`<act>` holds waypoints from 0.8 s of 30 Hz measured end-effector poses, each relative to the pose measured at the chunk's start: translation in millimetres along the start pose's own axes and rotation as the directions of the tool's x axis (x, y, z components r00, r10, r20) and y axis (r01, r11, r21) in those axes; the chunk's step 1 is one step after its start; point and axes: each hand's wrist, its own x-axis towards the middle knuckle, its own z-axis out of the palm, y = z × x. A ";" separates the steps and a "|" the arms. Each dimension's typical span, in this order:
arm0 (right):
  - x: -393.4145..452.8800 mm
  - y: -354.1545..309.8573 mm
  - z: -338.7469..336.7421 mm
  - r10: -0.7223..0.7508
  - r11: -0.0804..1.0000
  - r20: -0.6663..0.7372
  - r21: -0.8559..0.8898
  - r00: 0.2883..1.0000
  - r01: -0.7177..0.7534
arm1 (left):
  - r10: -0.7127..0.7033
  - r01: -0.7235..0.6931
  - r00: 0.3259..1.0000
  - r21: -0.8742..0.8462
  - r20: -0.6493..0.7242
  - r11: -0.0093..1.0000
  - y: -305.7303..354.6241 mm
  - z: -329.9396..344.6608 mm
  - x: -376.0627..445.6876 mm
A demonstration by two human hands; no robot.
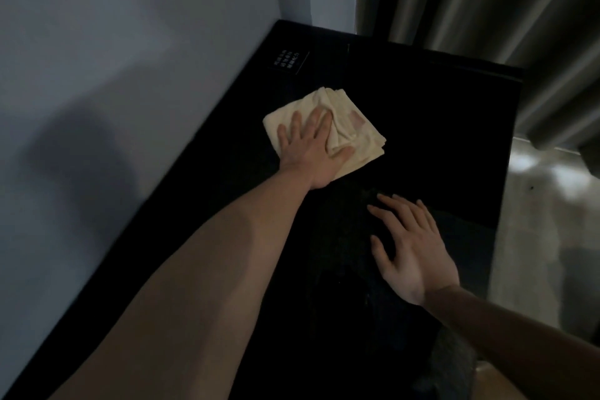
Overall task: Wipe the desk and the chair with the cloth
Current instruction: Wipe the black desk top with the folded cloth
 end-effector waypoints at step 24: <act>-65.6 -71.9 0.2 -0.048 0.997 0.036 0.055 0.998 0.046 | -0.206 0.209 0.971 -0.009 0.118 0.978 -45.6 31.2 -210.2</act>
